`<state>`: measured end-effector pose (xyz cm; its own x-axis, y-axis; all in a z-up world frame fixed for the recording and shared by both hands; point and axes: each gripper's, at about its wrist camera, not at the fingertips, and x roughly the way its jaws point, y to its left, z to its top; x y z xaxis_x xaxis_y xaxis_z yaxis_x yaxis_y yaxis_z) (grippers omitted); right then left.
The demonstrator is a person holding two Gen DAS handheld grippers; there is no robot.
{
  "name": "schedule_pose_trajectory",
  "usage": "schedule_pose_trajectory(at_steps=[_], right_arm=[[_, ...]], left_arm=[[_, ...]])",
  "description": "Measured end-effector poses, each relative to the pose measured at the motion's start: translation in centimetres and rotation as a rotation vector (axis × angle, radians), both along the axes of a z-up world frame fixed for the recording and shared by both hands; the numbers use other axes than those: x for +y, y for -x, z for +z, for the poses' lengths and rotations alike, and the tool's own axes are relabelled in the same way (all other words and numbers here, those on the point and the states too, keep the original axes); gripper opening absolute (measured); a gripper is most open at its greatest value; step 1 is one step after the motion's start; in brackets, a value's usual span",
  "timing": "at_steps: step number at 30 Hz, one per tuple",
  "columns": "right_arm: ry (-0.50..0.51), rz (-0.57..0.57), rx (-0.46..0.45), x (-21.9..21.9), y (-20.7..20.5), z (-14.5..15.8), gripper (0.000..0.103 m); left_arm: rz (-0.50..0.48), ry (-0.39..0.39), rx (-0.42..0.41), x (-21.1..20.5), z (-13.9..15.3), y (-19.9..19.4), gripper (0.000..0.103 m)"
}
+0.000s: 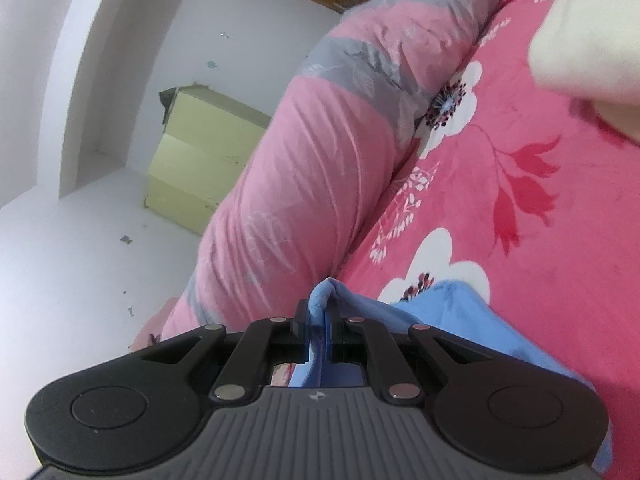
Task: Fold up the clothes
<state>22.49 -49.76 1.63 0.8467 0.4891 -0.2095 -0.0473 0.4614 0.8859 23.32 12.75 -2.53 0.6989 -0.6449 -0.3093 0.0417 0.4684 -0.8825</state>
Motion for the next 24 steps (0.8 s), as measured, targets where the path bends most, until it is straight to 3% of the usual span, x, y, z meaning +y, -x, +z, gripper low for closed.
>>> schedule_pose_trajectory(at_steps=[7, 11, 14, 16, 17, 22, 24], right_arm=[[-0.021, -0.014, 0.097, 0.1, -7.4, -5.7, 0.006], [-0.070, -0.019, 0.165, -0.4, -10.4, -9.3, 0.007], [-0.153, -0.020, 0.192, -1.0, -11.6, -11.5, 0.008], [-0.227, -0.021, 0.208, -1.4, -12.2, -12.9, 0.009], [-0.261, -0.021, 0.217, -1.6, -12.5, -13.5, 0.011], [-0.415, -0.027, 0.240, -2.4, -13.4, -15.6, 0.039], [-0.408, -0.007, 0.261, -2.5, -13.7, -15.2, 0.048]], left_arm=[[0.014, -0.020, 0.080, 0.1, -4.6, -6.1, 0.003], [0.013, 0.039, 0.099, 0.6, -6.4, -7.4, 0.004], [0.019, 0.103, 0.104, 1.2, -7.3, -8.0, 0.020], [0.023, 0.145, 0.107, 1.6, -8.0, -8.4, 0.023], [0.025, 0.162, 0.108, 1.7, -8.2, -8.6, 0.023], [0.046, 0.152, 0.087, 1.8, -8.2, -8.3, 0.024], [0.053, 0.147, 0.078, 2.0, -8.1, -8.1, 0.027]])
